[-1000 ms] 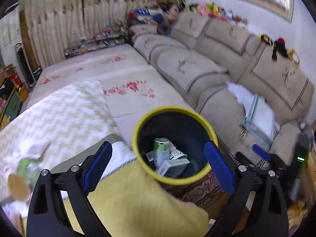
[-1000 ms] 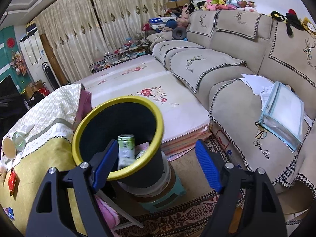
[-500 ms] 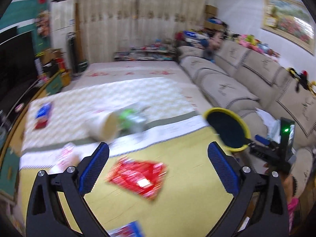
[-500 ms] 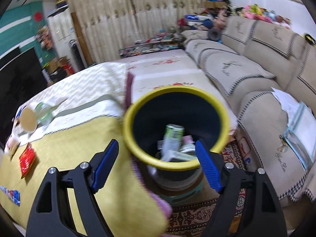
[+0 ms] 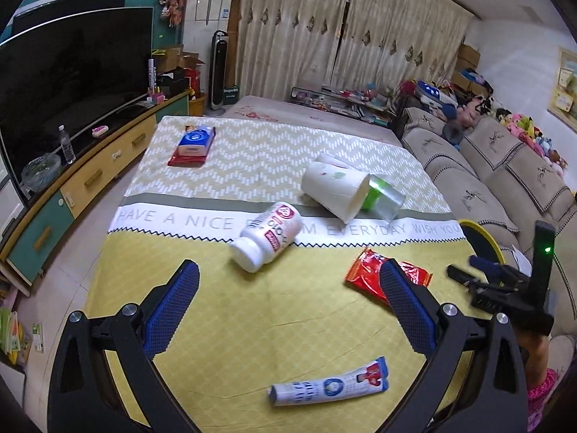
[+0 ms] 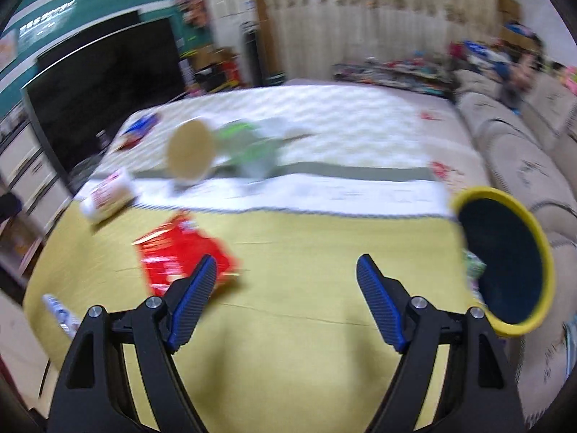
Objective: Collect trash
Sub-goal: 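Grasp the red snack bag on the table with the right gripper, then carry the red snack bag to the yellow bin and drop it in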
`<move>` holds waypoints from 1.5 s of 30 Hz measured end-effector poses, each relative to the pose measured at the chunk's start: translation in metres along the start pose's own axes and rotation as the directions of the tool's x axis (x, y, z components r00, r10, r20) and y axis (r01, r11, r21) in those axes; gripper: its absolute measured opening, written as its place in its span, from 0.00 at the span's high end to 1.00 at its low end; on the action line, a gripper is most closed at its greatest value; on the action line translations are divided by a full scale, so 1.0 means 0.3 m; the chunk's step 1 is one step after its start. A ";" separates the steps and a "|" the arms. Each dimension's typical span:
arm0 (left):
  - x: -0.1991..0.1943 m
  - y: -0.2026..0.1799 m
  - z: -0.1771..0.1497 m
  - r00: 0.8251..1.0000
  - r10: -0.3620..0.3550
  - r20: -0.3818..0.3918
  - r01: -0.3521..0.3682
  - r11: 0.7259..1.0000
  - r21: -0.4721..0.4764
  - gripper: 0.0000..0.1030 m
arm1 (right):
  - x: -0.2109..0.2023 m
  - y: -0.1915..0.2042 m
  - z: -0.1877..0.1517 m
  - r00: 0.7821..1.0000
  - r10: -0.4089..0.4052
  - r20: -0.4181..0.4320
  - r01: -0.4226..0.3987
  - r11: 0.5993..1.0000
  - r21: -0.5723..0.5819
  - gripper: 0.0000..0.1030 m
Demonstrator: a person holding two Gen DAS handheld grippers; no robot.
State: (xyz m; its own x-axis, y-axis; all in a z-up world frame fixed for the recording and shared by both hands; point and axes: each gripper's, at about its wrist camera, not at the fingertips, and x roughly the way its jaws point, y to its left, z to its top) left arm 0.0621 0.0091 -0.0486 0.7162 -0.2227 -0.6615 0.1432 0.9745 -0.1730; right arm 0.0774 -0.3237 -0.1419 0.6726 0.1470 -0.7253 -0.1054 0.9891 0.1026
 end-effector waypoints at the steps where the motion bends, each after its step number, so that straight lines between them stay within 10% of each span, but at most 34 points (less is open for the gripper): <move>1: -0.007 0.006 -0.001 1.000 -0.003 0.002 0.003 1.000 -0.004 0.05 | 0.014 0.039 0.003 1.000 0.021 -0.009 -0.022 1.000 -0.020 0.27; 13: 0.001 -0.004 -0.005 1.000 -0.012 -0.011 0.012 1.000 -0.014 0.05 | 0.163 0.186 0.001 0.993 0.019 -0.118 -0.030 0.995 -0.093 0.25; 22: 0.023 -0.032 -0.010 0.999 -0.018 -0.030 0.018 1.000 0.000 0.05 | 0.161 0.156 -0.004 0.993 0.044 -0.111 -0.050 0.997 -0.051 0.90; 35: 0.051 -0.053 -0.025 0.998 -0.028 -0.049 0.029 1.000 0.013 0.05 | -0.035 0.103 0.042 0.995 0.093 0.032 -0.093 0.996 -0.011 0.95; 45: 0.068 -0.077 -0.029 0.998 -0.030 -0.061 0.032 0.999 0.029 0.05 | -0.159 -0.047 0.085 0.991 -0.036 0.127 0.031 0.999 0.044 0.95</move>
State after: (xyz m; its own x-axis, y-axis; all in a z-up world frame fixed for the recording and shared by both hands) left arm 0.0675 -0.0182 -0.0646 0.6683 -0.2532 -0.6995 0.1858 0.9673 -0.1726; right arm 0.0656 -0.3444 -0.0914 0.7637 0.1106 -0.6360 -0.0520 0.9925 0.1103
